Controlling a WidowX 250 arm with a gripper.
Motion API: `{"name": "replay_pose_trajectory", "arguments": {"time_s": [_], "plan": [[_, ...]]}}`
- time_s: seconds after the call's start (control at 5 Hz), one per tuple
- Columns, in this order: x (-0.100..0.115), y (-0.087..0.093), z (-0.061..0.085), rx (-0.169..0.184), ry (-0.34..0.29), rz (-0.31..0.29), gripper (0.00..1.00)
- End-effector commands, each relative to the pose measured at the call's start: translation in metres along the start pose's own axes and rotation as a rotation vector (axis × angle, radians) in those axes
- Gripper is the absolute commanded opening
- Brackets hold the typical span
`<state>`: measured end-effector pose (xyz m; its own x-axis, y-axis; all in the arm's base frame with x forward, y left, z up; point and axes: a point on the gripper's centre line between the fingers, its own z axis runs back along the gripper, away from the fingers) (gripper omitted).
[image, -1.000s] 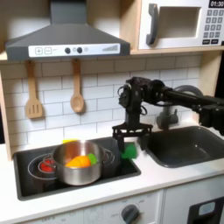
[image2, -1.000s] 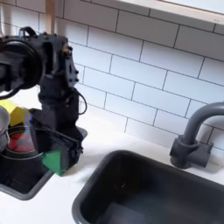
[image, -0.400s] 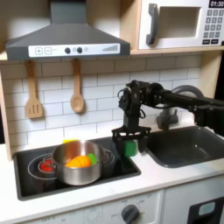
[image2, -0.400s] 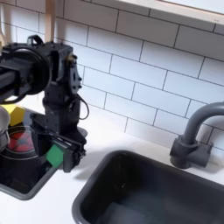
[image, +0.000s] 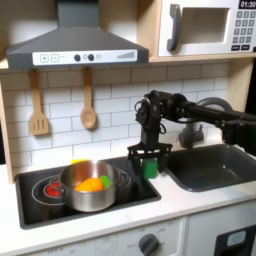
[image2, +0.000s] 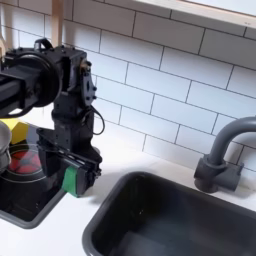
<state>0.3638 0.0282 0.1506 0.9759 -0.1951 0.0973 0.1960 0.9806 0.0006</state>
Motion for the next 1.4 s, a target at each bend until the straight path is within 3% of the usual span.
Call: {"name": "replay_pose_trajectory", "arguments": {"time_s": [0.0, 0.4, 0.8, 1.0, 1.2], "plan": [[0.000, 0.000, 0.000, -0.003, -0.011, 0.003, 0.00], [0.002, -0.001, 0.012, -0.032, -0.059, -0.011, 0.00], [-0.007, 0.009, 0.034, -0.046, -0.070, 0.012, 0.00], [-0.010, 0.012, 0.049, -0.035, -0.095, 0.012, 0.00], [-0.017, 0.020, 0.077, -0.017, -0.138, 0.046, 0.00]]}}
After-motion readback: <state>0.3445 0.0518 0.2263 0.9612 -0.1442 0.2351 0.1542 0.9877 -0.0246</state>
